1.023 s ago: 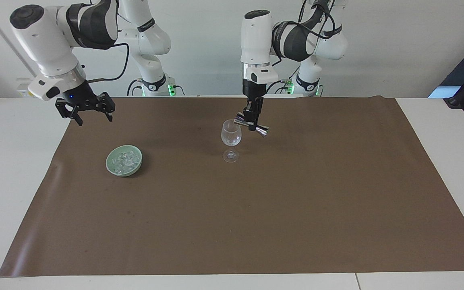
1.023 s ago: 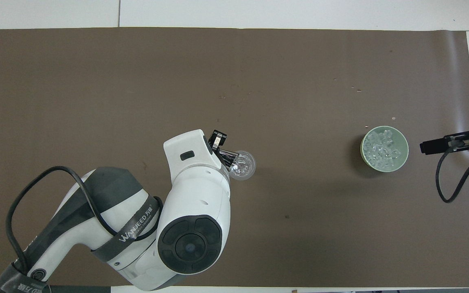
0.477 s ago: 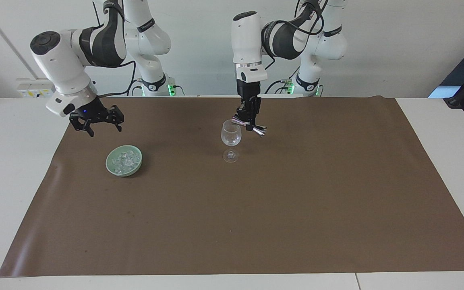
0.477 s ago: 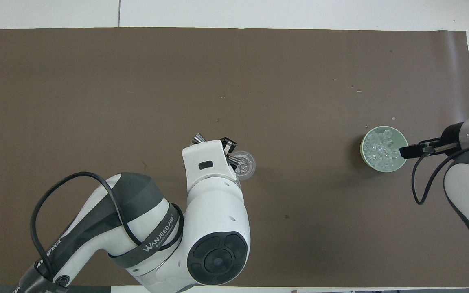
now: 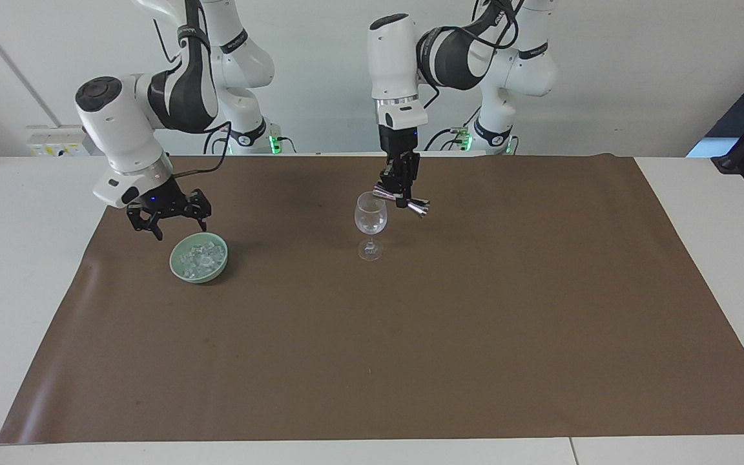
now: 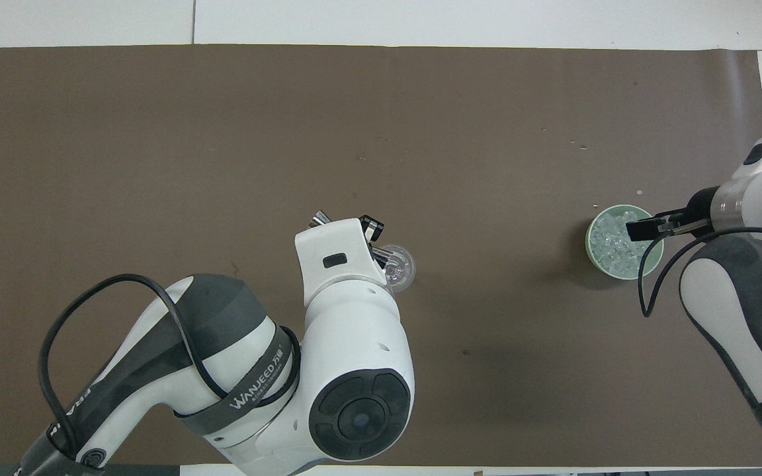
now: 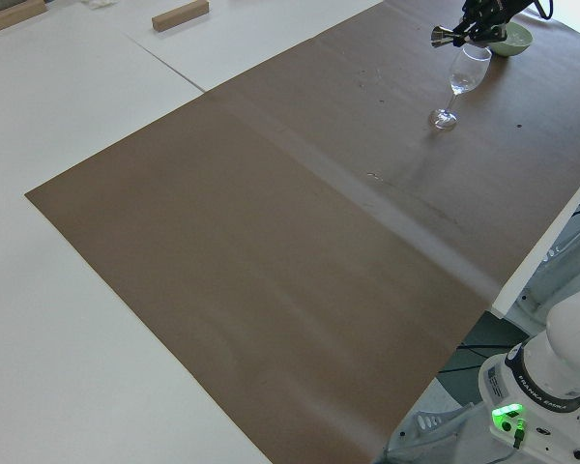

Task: Pour wine and add ice with both arms
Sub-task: 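Move the jigger back with the left gripper while the right gripper grasps the ice cup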

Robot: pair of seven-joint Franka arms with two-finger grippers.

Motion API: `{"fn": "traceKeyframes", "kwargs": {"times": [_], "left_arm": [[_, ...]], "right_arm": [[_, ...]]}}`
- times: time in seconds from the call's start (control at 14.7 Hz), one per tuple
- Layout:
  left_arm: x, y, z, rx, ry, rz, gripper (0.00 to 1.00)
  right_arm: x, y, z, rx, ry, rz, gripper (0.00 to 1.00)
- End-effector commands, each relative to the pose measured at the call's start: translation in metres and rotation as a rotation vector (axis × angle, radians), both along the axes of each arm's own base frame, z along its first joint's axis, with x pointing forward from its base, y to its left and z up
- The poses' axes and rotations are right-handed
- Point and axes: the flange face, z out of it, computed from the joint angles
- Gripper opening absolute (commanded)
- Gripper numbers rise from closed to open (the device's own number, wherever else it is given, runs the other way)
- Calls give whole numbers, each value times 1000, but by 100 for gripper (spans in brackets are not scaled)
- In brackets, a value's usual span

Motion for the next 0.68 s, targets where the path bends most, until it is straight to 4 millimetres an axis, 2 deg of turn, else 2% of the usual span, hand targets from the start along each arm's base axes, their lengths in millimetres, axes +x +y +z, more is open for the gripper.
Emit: {"fn": "traceKeyframes", "kwargs": {"times": [0.0,0.27,0.41,0.48,0.61], "left_arm": [[7,2,8,-61,63,64,0],[35,33,15,-214,180,166,0],[49,55,19,-288,249,184,0],[57,66,20,-330,288,186,0],[75,96,21,-414,358,175,0]], "right_arm": [[-4,-1,-16,13,-1,7,100],[-13,0,-39,11,0,1,100],[-14,1,-40,10,-8,5,98],[-18,10,-45,9,-14,19,97],[-21,15,-62,11,8,18,92]]}}
